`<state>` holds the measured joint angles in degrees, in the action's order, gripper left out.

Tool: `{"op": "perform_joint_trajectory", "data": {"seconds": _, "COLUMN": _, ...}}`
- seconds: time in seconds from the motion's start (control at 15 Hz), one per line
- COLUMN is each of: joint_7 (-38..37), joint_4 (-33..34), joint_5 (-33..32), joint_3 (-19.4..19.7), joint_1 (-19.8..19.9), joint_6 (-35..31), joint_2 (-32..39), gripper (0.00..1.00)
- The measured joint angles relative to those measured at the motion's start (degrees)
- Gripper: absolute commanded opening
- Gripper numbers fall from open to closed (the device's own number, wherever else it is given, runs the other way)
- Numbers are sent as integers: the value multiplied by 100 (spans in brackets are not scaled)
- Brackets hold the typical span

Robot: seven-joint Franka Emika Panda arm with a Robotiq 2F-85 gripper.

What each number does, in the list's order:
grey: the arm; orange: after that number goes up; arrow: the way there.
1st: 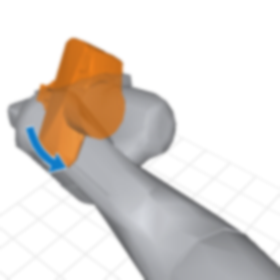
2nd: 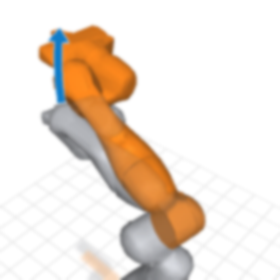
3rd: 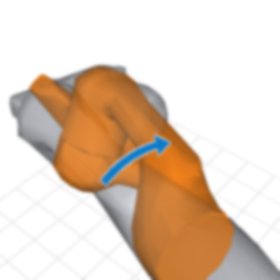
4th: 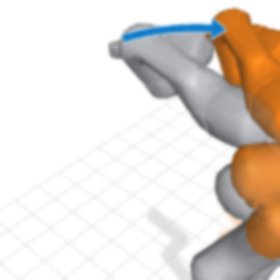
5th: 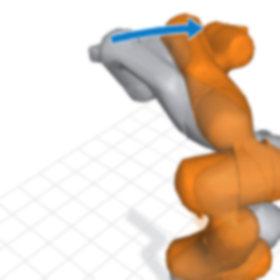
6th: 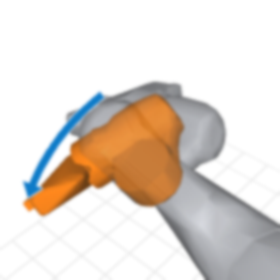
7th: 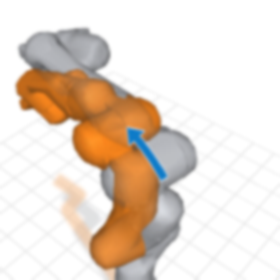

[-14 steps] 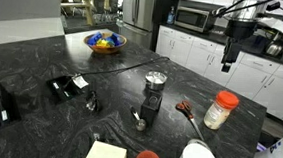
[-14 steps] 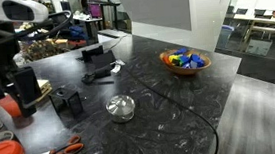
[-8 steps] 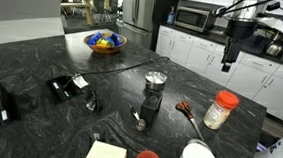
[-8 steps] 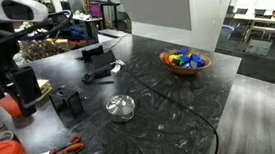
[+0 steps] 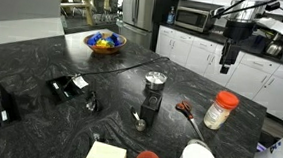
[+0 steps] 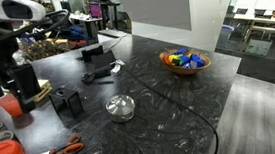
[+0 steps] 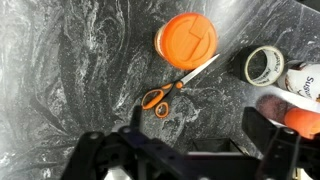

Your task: Move the masking tape to the left

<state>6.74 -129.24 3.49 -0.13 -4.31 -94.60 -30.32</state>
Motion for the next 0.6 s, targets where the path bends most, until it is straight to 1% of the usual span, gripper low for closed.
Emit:
{"op": "perform_joint_trajectory", "data": {"seconds": 0.27, "joint_7": 125, "joint_4": 332, "joint_5": -26, "joint_3": -410, "joint_1": -401, "joint_6": -168, "joint_2": 470, "gripper": 100}}
{"op": "perform_joint_trajectory", "data": {"seconds": 0.6, "joint_7": 536, "joint_4": 951, "joint_5": -267, "joint_3": -936, "joint_1": -842, "joint_6": -649, "joint_2": 1317, "gripper": 100}}
